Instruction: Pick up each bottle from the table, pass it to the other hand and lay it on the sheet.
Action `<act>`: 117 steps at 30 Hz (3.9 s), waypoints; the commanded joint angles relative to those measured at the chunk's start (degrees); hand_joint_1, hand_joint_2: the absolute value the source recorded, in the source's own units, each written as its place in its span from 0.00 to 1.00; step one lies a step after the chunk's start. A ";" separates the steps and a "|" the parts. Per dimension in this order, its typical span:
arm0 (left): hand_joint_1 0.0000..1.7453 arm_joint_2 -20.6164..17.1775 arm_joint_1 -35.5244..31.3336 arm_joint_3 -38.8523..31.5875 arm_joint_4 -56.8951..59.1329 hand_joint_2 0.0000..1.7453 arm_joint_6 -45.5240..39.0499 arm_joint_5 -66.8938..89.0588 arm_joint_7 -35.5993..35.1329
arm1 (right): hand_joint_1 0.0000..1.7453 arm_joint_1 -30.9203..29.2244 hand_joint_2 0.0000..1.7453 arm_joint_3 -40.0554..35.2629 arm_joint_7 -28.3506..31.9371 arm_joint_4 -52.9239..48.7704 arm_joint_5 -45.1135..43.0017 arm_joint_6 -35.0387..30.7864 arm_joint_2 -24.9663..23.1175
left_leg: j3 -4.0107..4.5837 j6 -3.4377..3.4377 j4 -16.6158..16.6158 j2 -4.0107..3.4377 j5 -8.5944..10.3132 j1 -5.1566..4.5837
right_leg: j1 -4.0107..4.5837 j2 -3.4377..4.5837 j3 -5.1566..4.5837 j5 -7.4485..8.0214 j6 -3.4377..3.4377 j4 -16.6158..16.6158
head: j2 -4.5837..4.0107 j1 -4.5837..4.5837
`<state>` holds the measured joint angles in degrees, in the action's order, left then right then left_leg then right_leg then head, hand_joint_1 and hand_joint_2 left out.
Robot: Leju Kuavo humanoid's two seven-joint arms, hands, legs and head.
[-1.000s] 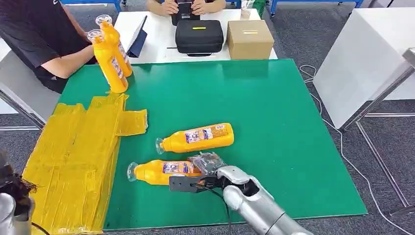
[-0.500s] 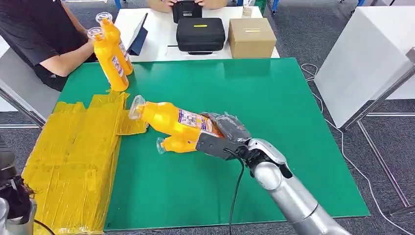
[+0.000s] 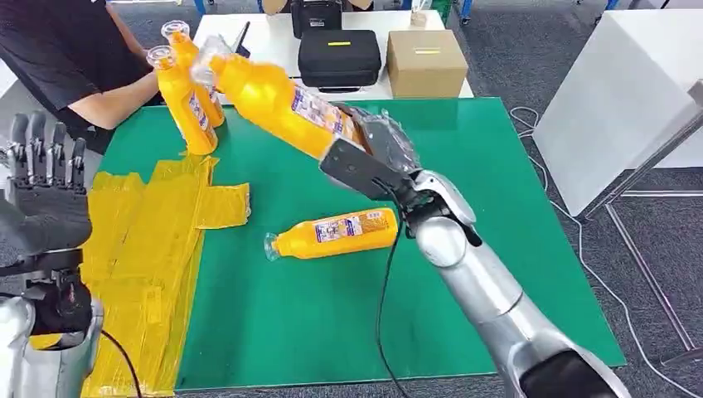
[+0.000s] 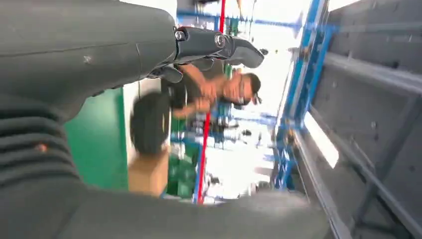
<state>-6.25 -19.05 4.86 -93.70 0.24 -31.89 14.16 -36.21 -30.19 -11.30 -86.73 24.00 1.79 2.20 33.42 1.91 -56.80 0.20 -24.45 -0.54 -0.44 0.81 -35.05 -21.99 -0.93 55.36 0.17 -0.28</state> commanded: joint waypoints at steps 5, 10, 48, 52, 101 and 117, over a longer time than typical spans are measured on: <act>0.00 2.27 -7.18 9.26 5.90 1.00 1.31 -9.70 -5.48 | 1.00 -9.16 1.00 -7.02 -3.41 13.53 3.12 -4.20 -11.70 | -0.03 -0.13 -0.07 -0.09 -0.12 0.05 | 0.03 0.03 0.04 -0.10 0.04 0.09 | 0.00 0.00; 0.00 2.78 -8.30 10.15 6.46 1.00 1.83 -12.65 -6.75 | 1.00 -9.03 1.00 -9.12 -4.42 15.23 6.59 -6.58 -12.96 | 0.01 -0.11 0.00 0.03 -0.06 0.07 | 0.04 -0.10 0.01 -0.07 0.03 0.01 | 0.00 0.00; 0.00 12.56 -15.62 15.09 10.88 1.00 -1.16 -13.80 -16.42 | 1.00 -12.47 1.00 -26.41 -16.57 26.07 21.33 -10.28 -22.20 | 0.10 -0.09 -0.02 0.10 -0.04 0.08 | 0.05 -0.18 -0.04 -0.07 0.02 -0.01 | 0.00 0.00; 0.00 12.38 -15.95 15.38 11.33 1.00 -1.44 -13.14 -16.55 | 1.00 -12.60 1.00 -26.75 -17.08 25.83 21.13 -10.17 -22.20 | 0.03 -0.14 -0.06 0.18 -0.10 0.10 | 0.07 -0.29 0.05 -0.15 0.04 0.02 | 0.00 -0.02; 0.62 7.91 -14.44 10.69 9.27 1.00 -5.21 -8.45 -14.47 | 1.00 -7.21 1.00 -27.38 -14.98 29.20 22.48 -6.12 -22.20 | -0.04 -0.16 0.01 0.09 -0.10 0.14 | 0.11 -0.19 0.12 -0.12 0.06 -0.06 | 0.02 0.00; 1.00 7.42 -14.85 12.80 9.20 1.00 -4.34 -8.05 -14.29 | 1.00 -7.87 1.00 -28.37 -14.99 27.53 21.95 -5.77 -22.20 | 0.03 -0.14 -0.01 0.14 -0.08 0.13 | 0.10 -0.23 0.06 -0.12 0.05 -0.03 | 0.02 0.00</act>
<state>2.14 -27.91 14.71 -85.72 -4.72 -40.24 0.09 -45.19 -51.58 -27.21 -60.57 46.16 -6.78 -20.35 33.60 1.91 -56.80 0.21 -24.45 -0.50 -0.43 0.77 -35.20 -22.01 -0.92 55.36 0.19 -0.28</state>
